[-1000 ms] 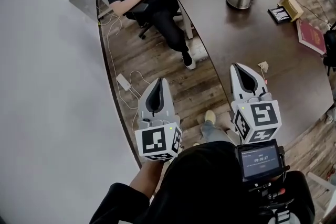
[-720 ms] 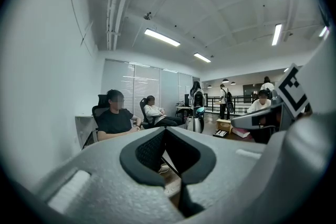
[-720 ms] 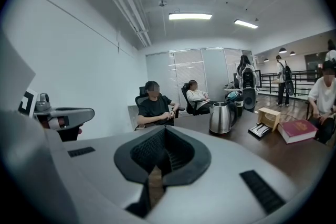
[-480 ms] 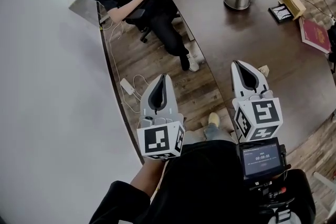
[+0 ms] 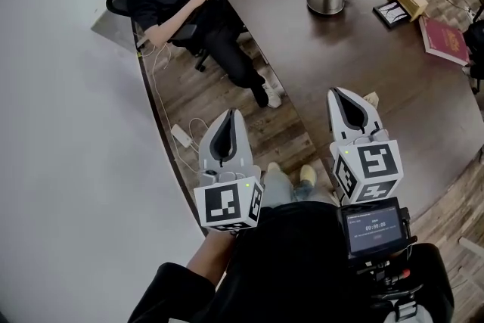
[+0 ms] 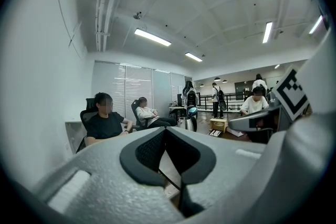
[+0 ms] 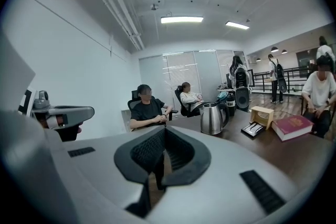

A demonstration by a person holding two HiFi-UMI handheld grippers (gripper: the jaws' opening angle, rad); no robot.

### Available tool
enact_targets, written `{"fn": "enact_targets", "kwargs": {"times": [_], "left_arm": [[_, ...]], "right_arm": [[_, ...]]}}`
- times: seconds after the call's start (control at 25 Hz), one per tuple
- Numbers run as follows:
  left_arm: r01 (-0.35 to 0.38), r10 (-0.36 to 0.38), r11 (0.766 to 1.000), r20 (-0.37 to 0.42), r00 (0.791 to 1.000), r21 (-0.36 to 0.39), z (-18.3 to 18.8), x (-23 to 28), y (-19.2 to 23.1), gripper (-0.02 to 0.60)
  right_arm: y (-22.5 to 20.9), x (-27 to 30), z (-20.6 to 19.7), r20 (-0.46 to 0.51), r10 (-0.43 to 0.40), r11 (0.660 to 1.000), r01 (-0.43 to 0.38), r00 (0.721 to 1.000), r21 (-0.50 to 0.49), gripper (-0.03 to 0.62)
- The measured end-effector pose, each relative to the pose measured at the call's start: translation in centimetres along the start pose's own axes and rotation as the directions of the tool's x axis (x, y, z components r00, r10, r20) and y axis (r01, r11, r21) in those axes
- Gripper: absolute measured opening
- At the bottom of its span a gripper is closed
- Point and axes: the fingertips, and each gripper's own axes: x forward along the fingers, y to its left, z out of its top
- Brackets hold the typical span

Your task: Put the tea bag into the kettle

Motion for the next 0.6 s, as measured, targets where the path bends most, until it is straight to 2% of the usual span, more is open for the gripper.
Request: {"fn": "enact_targets", "kwargs": {"times": [0.2, 0.4, 0.6], "left_arm": [[0.033, -0.033, 0.999, 0.000, 0.999, 0.005, 0.0, 1.7, -1.0, 0.005], [0.078, -0.078, 0.997, -0.008, 0.997, 0.001, -0.1, 5.5, -1.9, 0.005], [0.135, -0.135, 0.991, -0.003, 0.991, 0.002, 0.1, 7.9, -1.5, 0.005]], "right_arm": [[-1.6, 0.3, 0.1, 0.001, -0.030, 0.999, 0.030, 1.000, 0.010, 0.006], [-4.3, 1.5, 0.2, -0.007, -0.082, 0.996, 0.082, 0.997, 0.022, 0.006], [-4.9, 3.0, 0.9, -0.001, -0.131, 0.991, 0.131, 0.991, 0.023, 0.006]]}}
